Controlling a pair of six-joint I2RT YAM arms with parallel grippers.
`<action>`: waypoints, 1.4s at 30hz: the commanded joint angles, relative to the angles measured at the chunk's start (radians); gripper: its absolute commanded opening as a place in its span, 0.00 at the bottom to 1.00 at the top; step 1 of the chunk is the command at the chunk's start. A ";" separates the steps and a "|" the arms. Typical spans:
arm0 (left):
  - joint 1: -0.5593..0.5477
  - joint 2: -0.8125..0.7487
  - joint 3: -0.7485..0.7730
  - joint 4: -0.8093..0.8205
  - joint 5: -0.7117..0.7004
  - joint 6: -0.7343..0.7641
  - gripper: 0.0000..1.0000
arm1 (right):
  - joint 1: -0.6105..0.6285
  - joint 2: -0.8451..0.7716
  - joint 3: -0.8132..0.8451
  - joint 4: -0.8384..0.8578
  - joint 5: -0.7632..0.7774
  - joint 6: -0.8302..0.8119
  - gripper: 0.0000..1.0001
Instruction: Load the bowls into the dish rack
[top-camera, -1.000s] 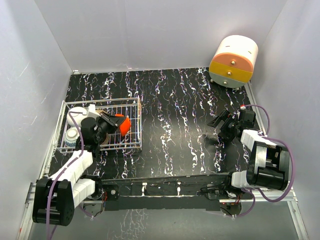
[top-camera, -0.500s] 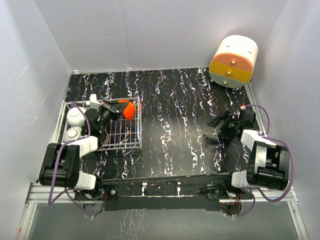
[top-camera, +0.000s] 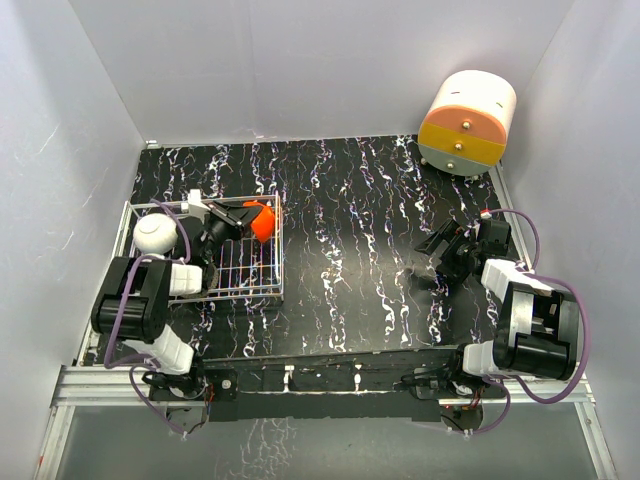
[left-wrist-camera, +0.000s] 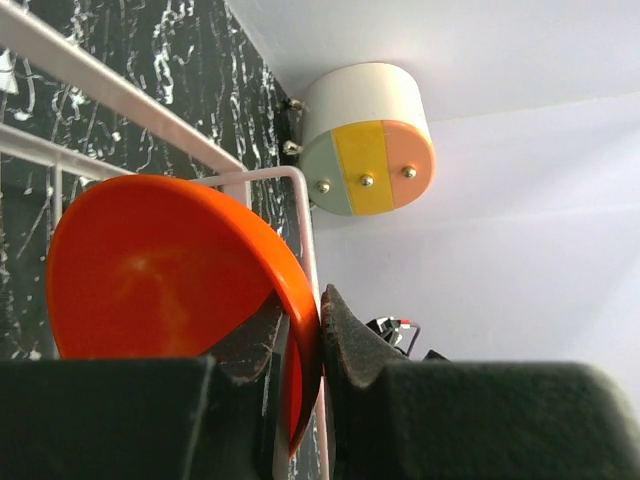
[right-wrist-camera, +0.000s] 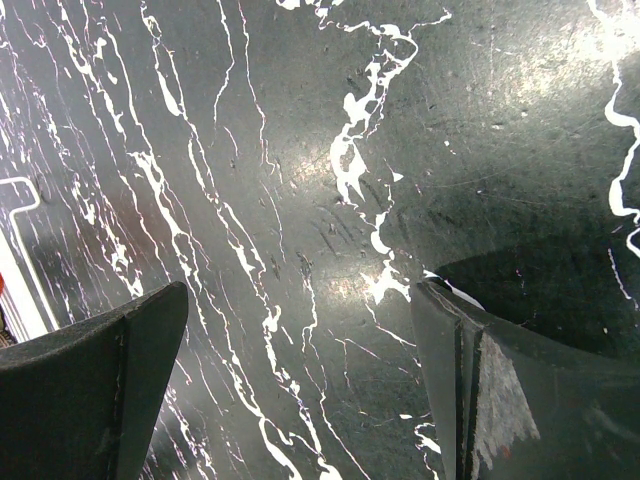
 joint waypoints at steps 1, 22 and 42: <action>0.003 0.049 -0.018 0.140 0.014 -0.007 0.00 | -0.003 0.021 -0.015 0.008 0.022 -0.005 0.98; 0.024 -0.179 -0.111 -0.303 -0.056 0.177 0.10 | -0.003 0.025 -0.020 0.015 0.014 -0.005 0.98; 0.110 -0.392 -0.113 -0.586 -0.095 0.282 0.25 | -0.003 0.028 -0.021 0.018 0.011 -0.005 0.98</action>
